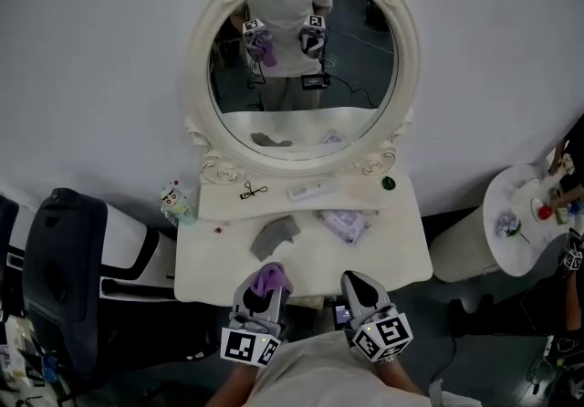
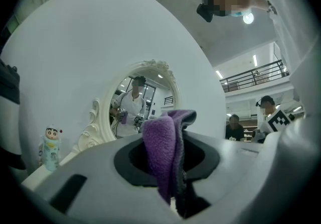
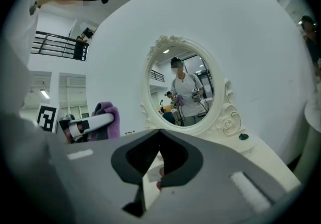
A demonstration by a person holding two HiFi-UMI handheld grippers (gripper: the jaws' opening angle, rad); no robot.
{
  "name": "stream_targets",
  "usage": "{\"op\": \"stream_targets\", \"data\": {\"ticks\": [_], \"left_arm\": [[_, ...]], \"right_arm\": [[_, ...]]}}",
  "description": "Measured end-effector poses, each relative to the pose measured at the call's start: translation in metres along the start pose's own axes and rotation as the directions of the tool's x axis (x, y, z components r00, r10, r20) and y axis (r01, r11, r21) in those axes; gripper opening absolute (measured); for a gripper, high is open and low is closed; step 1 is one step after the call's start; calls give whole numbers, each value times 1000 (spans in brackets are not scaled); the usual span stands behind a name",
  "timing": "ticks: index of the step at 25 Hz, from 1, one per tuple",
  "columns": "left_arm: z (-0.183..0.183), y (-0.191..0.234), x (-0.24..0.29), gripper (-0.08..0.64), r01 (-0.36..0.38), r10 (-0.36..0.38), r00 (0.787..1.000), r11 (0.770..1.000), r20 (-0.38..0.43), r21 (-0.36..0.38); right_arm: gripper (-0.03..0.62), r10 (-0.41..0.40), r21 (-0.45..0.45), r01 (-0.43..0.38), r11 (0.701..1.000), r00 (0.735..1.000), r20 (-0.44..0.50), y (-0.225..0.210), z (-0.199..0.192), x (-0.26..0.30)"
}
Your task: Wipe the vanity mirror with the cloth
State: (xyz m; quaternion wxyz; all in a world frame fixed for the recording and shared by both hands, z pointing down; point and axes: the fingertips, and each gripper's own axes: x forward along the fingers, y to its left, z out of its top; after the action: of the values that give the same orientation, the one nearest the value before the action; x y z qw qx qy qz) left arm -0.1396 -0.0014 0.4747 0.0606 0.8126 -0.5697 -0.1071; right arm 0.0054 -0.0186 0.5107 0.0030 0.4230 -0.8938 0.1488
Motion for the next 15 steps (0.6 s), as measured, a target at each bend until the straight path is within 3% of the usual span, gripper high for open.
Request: {"op": "stream_targets", "data": {"ticks": [5, 10, 15], "left_arm": [[16, -10, 85, 95, -10, 8, 999, 999, 37, 45], [50, -19, 167, 95, -4, 1, 995, 999, 99, 33], [110, -21, 250, 95, 26, -41, 993, 992, 113, 126]], "right_arm": [[8, 25, 18, -25, 1000, 1000, -3, -67, 20, 31], [8, 95, -11, -95, 995, 995, -21, -117, 33, 57], [8, 96, -26, -97, 995, 995, -19, -154, 49, 74]]}}
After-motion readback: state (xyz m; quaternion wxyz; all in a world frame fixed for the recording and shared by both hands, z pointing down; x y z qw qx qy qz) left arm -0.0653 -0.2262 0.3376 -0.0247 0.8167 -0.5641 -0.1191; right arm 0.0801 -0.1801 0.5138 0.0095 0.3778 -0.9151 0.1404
